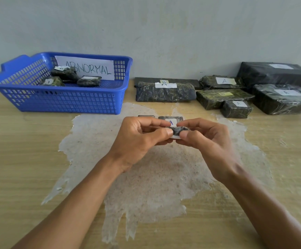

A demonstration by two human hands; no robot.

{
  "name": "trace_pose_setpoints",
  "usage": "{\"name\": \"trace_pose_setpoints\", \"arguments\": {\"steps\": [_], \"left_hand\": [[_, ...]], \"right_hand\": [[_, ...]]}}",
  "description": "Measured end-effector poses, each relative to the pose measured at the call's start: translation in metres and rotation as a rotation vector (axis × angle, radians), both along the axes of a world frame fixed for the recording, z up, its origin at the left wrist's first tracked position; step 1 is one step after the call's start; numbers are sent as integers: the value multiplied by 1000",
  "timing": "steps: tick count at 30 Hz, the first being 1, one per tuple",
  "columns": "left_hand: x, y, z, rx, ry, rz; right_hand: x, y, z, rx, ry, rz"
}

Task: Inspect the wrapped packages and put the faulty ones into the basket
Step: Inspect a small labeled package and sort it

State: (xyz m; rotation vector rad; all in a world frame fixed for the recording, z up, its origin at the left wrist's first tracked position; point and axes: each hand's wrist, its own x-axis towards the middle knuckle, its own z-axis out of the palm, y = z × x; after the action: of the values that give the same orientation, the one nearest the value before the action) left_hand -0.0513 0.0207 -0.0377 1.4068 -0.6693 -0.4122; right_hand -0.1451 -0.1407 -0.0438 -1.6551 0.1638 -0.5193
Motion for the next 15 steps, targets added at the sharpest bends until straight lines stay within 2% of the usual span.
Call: {"name": "trace_pose_setpoints", "arguments": {"steps": [10,15], "left_hand": [[1,-3,-2,25,7,-34],[1,-4,6,-96,342,-85]], "right_hand": [[1,-3,-2,-32,-25,16],[-1,-4,-3,-113,-81,-19]]}}
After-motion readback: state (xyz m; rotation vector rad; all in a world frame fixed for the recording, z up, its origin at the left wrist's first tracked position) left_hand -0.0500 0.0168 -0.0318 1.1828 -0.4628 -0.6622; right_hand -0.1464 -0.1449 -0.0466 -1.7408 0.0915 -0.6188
